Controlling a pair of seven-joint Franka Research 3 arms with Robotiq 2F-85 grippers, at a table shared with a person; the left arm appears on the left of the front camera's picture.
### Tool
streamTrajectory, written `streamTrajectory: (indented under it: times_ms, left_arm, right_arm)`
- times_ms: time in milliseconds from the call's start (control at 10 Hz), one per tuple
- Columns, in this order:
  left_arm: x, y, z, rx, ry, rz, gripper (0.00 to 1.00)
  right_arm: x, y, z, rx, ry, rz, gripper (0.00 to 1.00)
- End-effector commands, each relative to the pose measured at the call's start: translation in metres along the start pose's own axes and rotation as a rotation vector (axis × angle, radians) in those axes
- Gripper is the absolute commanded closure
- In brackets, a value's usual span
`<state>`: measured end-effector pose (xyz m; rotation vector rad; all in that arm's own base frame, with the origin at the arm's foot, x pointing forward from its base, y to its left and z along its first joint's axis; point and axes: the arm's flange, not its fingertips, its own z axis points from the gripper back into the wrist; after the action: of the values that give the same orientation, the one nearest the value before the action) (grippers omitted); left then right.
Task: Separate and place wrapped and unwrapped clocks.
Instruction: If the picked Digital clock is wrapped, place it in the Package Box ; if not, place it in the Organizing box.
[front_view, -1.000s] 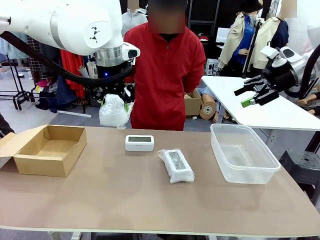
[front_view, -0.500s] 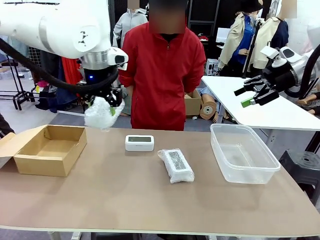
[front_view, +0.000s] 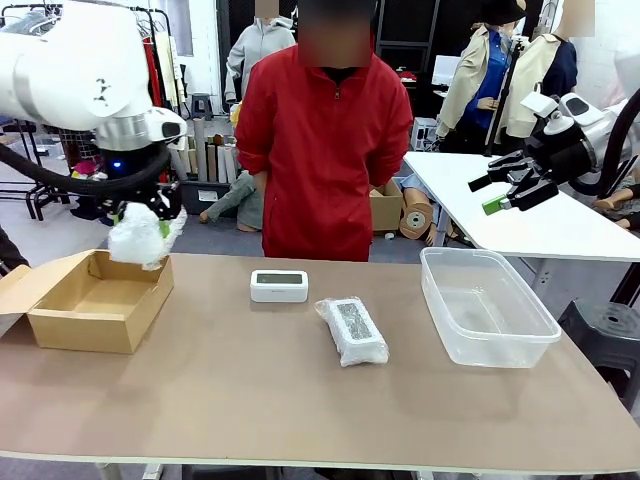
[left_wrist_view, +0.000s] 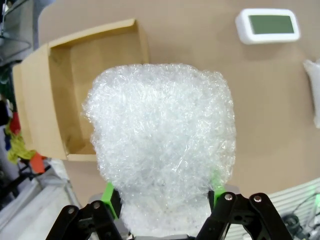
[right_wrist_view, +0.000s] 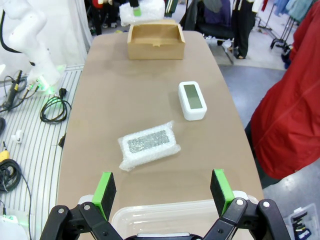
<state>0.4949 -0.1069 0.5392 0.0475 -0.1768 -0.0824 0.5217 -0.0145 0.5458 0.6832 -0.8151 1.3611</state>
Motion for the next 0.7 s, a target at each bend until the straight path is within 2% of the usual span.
streamTrajectory:
  times_ms: [0, 200, 300, 400, 500, 600]
  left_arm:
    - [-0.001, 0.014, -0.009, -0.01, -0.006, 0.067, 1.0]
    - [0.004, 0.034, -0.02, 0.02, 0.012, 0.119, 1.0]
    - [0.002, 0.033, -0.02, 0.014, 0.001, 0.159, 1.0]
    - [0.004, 0.017, -0.016, -0.02, -0.021, 0.147, 1.0]
    - [0.004, 0.036, -0.023, 0.008, 0.026, 0.115, 1.0]
    - [0.004, 0.036, -0.023, 0.008, 0.026, 0.115, 1.0]
  right_arm:
    - [0.001, 0.001, 0.001, -0.003, -0.002, 0.003, 0.0]
    - [0.001, 0.001, 0.001, -0.003, -0.002, 0.003, 0.0]
    - [0.001, 0.001, 0.001, -0.003, -0.002, 0.003, 0.0]
    - [0.001, 0.001, 0.001, -0.003, -0.002, 0.003, 0.0]
    - [0.001, 0.001, 0.001, -0.003, -0.002, 0.003, 0.0]
    - [0.001, 0.001, 0.001, -0.003, -0.002, 0.003, 0.0]
